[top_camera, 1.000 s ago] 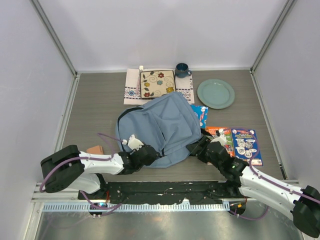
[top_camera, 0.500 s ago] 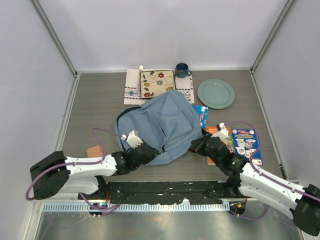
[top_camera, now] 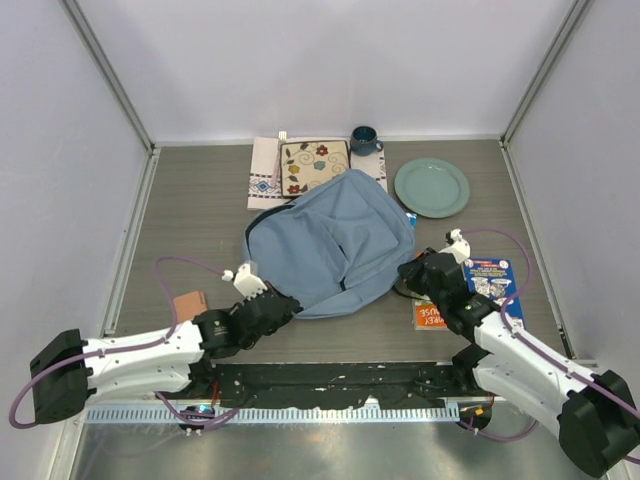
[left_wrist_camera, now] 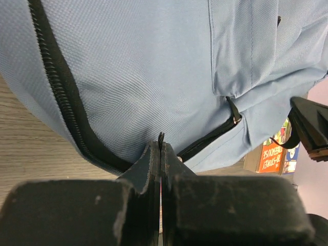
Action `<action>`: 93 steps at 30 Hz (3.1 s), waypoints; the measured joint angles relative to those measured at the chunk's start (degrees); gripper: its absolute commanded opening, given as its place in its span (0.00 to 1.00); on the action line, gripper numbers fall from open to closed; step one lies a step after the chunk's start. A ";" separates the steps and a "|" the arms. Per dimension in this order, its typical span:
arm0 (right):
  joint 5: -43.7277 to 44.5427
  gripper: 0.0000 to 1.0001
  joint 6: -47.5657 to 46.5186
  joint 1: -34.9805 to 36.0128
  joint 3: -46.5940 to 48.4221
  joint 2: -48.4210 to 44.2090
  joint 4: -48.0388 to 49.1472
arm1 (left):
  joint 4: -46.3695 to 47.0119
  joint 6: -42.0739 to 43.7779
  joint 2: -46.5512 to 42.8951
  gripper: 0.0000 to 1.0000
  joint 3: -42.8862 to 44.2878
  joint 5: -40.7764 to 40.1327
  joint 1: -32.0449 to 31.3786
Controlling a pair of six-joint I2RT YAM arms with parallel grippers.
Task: Pack the student bag
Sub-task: Unzip the student bag at the center of the board.
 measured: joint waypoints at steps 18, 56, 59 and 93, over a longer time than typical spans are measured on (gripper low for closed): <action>-17.09 0.70 10.27 -1.53 2.29 -23.85 -18.53 | 2.25 7.50 0.70 0.00 0.52 3.63 0.02; -21.42 0.69 45.40 21.73 13.94 25.20 0.11 | 5.11 22.53 0.87 0.00 6.34 10.12 0.02; -22.56 0.63 47.34 21.73 14.53 27.93 0.11 | 5.11 23.76 0.74 0.00 6.34 10.54 0.02; -23.93 0.68 56.59 22.43 10.05 17.00 0.74 | 3.78 27.80 -2.14 0.00 6.71 9.40 0.02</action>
